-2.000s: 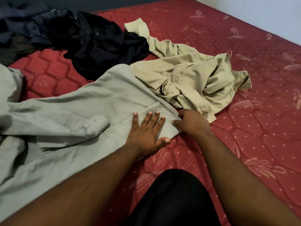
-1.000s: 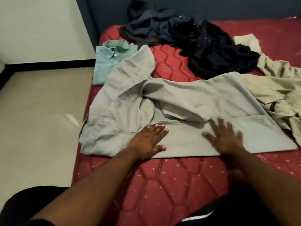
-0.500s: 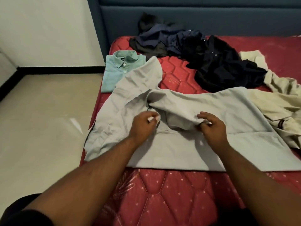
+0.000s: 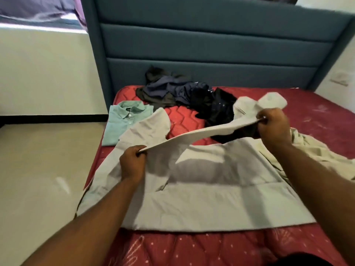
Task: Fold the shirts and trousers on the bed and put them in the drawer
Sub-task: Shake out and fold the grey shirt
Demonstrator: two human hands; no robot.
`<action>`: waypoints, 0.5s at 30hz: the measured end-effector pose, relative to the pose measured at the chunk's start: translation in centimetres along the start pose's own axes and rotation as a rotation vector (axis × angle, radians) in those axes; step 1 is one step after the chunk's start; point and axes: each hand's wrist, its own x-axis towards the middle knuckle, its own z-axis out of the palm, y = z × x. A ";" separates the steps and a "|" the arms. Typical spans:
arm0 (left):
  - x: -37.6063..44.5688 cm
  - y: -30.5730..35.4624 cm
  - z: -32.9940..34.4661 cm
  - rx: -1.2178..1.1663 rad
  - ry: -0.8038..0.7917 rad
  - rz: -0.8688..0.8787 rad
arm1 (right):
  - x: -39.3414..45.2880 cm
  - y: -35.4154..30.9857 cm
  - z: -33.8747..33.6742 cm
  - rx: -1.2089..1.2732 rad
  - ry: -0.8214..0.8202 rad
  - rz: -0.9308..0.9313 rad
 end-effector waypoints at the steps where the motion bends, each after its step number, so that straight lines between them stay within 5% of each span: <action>1: -1.9 -0.2 -0.3 -0.020 0.012 0.045 | -2.4 1.6 -0.3 0.010 -0.008 0.059; 3: -5.3 -1.9 -0.5 -0.020 -0.073 0.120 | -7.6 5.4 0.3 -0.057 -0.137 0.195; 7: -12.3 -7.1 -0.4 0.200 -0.488 0.206 | -18.9 11.8 1.2 -0.283 -0.559 0.410; 9: -13.1 -8.0 -1.0 0.210 -0.586 0.231 | -20.5 12.5 1.0 -0.263 -0.576 0.410; 13: -13.4 -7.6 -2.7 0.222 -0.528 0.416 | -18.8 11.3 -1.1 -0.259 -0.372 0.397; 15: -14.7 -7.7 -2.9 0.230 -0.543 0.418 | -19.8 12.3 -1.5 -0.331 -0.443 0.408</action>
